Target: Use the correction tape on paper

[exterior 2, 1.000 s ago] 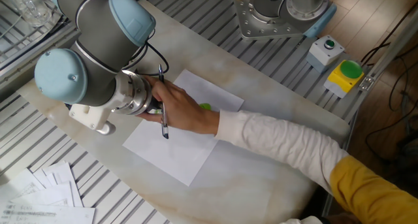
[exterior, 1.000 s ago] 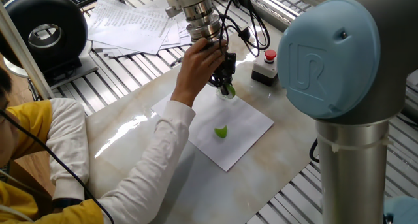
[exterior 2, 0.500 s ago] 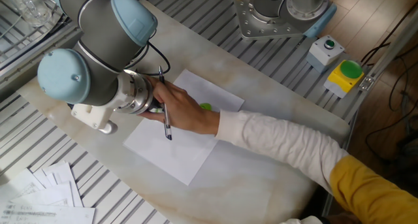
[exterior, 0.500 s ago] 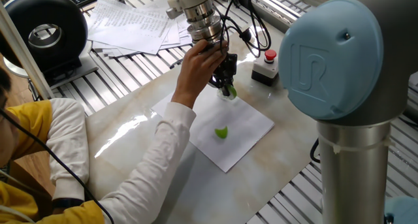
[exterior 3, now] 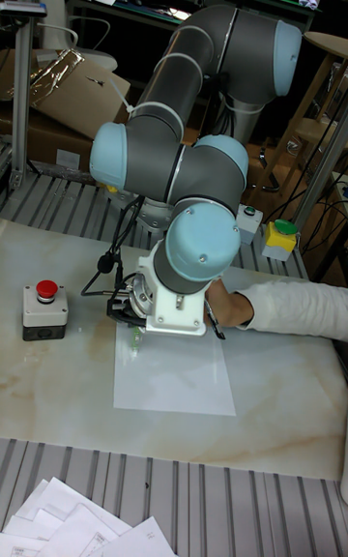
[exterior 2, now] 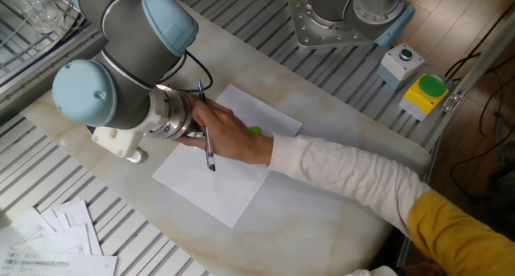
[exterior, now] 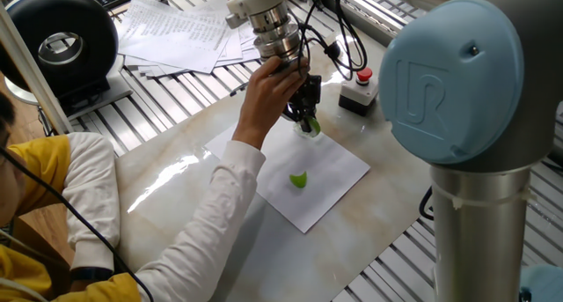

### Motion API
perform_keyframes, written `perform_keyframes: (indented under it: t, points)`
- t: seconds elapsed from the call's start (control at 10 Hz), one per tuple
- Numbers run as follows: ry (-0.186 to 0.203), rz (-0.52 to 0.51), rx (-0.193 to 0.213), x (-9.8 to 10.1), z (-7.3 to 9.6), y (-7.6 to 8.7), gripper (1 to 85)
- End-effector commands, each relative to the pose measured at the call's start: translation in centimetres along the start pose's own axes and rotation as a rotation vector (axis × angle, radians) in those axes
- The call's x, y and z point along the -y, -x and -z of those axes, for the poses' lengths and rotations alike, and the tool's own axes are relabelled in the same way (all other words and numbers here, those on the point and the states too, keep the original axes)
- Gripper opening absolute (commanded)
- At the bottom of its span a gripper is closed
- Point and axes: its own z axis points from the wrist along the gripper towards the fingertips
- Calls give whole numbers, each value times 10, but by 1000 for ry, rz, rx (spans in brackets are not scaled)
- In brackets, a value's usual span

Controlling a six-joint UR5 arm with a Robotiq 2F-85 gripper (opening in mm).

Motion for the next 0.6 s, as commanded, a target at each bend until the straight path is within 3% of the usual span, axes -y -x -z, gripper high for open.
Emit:
perform_keyframes:
  t: [0.0,0.2,0.5]
  points:
    - [3,-11,-5,-5,2,-2,10]
    - [16,0,4,-2,-3,-1,10]
    - [-7,-7,2,1,-4,-3,10]
